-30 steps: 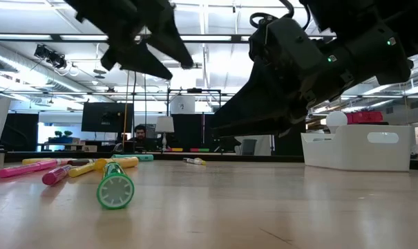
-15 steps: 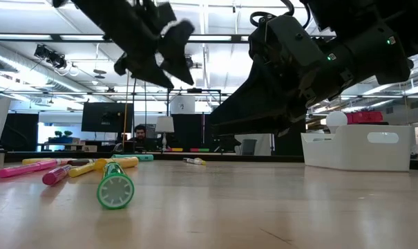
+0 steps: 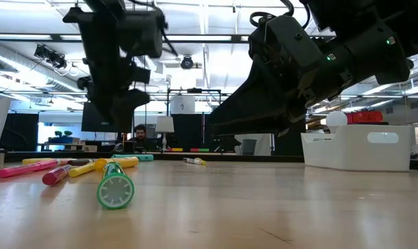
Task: Pick & Place Markers
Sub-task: Put the yellow pen into the transparent bin
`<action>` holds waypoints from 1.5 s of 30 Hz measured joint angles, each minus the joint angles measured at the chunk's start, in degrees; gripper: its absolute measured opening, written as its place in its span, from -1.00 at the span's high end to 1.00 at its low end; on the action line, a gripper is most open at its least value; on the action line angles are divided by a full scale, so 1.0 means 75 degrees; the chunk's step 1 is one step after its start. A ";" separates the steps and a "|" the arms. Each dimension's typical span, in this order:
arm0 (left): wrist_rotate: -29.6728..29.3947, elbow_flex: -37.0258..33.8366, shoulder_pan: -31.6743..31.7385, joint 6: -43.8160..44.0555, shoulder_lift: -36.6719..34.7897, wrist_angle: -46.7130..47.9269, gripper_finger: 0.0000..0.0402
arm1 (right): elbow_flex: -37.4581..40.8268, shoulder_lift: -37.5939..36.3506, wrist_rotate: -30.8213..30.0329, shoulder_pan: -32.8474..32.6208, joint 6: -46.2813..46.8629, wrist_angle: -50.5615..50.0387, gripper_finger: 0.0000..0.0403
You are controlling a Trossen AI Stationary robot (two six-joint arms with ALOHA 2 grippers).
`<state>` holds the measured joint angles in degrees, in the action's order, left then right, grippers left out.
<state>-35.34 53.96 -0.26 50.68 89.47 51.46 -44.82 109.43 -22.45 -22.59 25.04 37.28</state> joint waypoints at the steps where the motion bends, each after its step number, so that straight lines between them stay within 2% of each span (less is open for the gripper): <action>1: 0.0070 -0.0001 0.0171 -0.0074 0.0000 0.0170 -0.37 | 0.0000 0.0000 0.0002 0.0000 0.0000 0.0000 0.11; 10: 0.0472 -0.0003 0.2091 -0.1892 0.0000 0.0250 -0.37 | 0.0003 0.0000 0.0002 -0.0003 0.0080 -0.0003 0.11; 18: 0.1326 -0.0008 0.3474 -0.3233 0.0000 0.0238 -0.37 | 0.0003 -0.0003 0.0002 -0.0003 0.0201 -0.0006 0.11; 21: 0.1771 -0.0009 0.3824 -0.3441 0.0000 0.0429 -0.37 | 0.0003 -0.0003 0.0002 -0.0003 0.0201 -0.0006 0.11; 25: 0.1908 -0.0235 0.3909 -0.3442 -0.0231 0.0804 -0.37 | 0.0003 -0.0003 0.0002 -0.0003 0.0201 -0.0006 0.11; 29: 0.2659 -0.1197 0.3906 -0.3105 -0.0990 0.0744 -0.37 | 0.0005 -0.0003 0.0002 -0.0003 0.0186 -0.0009 0.11; 33: 0.3051 -0.2319 0.3851 -0.2159 -0.2026 0.0509 -0.37 | 0.0006 -0.0003 0.0002 -0.0003 0.0083 -0.0009 0.11; 38: 0.3753 -0.3519 0.3448 -0.1060 -0.3185 -0.0485 -0.30 | 0.0006 -0.0003 -0.0011 0.0006 -0.0204 0.0023 0.11; 45: 0.3540 -0.4453 0.2646 0.0398 -0.3788 -0.1612 -0.05 | 0.0006 -0.0003 -0.0030 0.0017 -0.0233 0.0054 0.11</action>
<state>-8.79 20.56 19.59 53.66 61.06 39.37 -44.77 109.40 -22.68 -22.46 23.29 37.68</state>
